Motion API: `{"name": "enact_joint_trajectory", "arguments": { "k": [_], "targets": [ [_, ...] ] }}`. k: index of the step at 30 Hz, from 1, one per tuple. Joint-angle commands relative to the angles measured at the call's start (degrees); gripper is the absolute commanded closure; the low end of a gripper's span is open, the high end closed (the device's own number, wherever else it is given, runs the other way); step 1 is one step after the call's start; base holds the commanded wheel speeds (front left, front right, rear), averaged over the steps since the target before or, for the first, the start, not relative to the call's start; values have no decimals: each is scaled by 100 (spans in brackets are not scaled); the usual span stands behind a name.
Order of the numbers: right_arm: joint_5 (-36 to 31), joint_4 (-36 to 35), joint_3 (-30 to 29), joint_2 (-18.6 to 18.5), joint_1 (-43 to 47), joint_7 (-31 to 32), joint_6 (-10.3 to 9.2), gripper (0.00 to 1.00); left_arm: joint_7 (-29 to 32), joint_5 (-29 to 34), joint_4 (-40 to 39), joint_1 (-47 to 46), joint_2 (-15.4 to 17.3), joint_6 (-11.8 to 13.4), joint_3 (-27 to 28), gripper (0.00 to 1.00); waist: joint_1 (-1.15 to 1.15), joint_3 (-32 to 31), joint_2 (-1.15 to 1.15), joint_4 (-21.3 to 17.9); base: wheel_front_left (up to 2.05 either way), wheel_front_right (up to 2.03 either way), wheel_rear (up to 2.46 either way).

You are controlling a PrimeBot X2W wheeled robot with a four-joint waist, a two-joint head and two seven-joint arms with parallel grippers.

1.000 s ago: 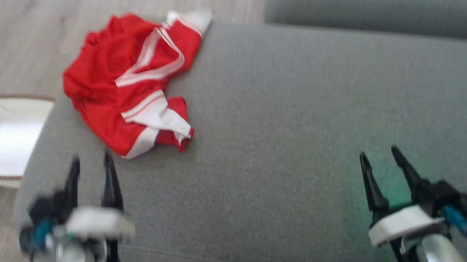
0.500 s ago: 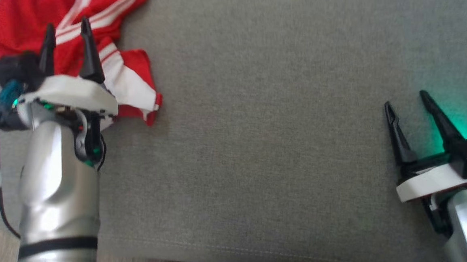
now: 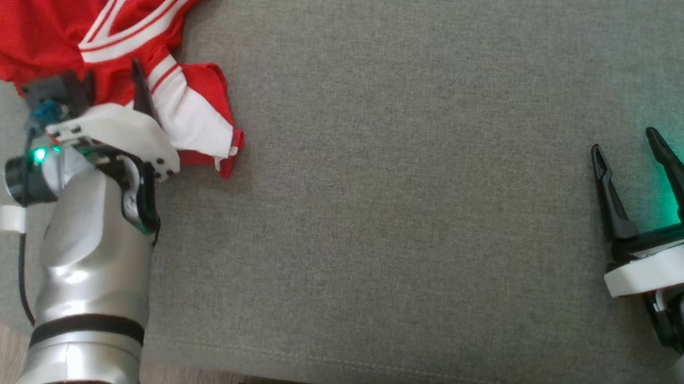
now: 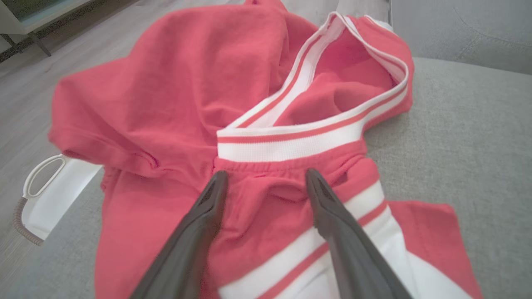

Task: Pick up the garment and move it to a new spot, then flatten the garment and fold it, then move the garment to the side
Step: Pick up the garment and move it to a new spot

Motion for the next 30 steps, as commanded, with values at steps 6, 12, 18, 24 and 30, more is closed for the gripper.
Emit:
{"name": "enact_joint_trajectory", "arguments": {
  "k": [6,12,18,24,30],
  "targets": [
    [28,-5,238,-30,256,-4,-4,0,-197,34,259,-291,193,-69,-27,100,0,-263,0,-9,0,0,0],
    [89,74,262,139,323,-4,-4,0,-288,71,316,-279,345,-216,-137,100,0,-590,0,-138,0,0,0],
    [142,162,259,349,437,-4,-4,0,-340,89,-310,-412,478,-352,-228,100,0,-1033,0,-306,0,0,0],
    [192,225,340,687,349,-4,-4,0,271,67,-1676,-441,583,-674,-452,100,0,-1434,0,-768,0,0,0],
    [252,253,441,929,239,-4,-4,0,1323,-241,-3374,-44,618,-939,-783,100,0,-1626,0,-1363,0,0,0]
  ]
}}
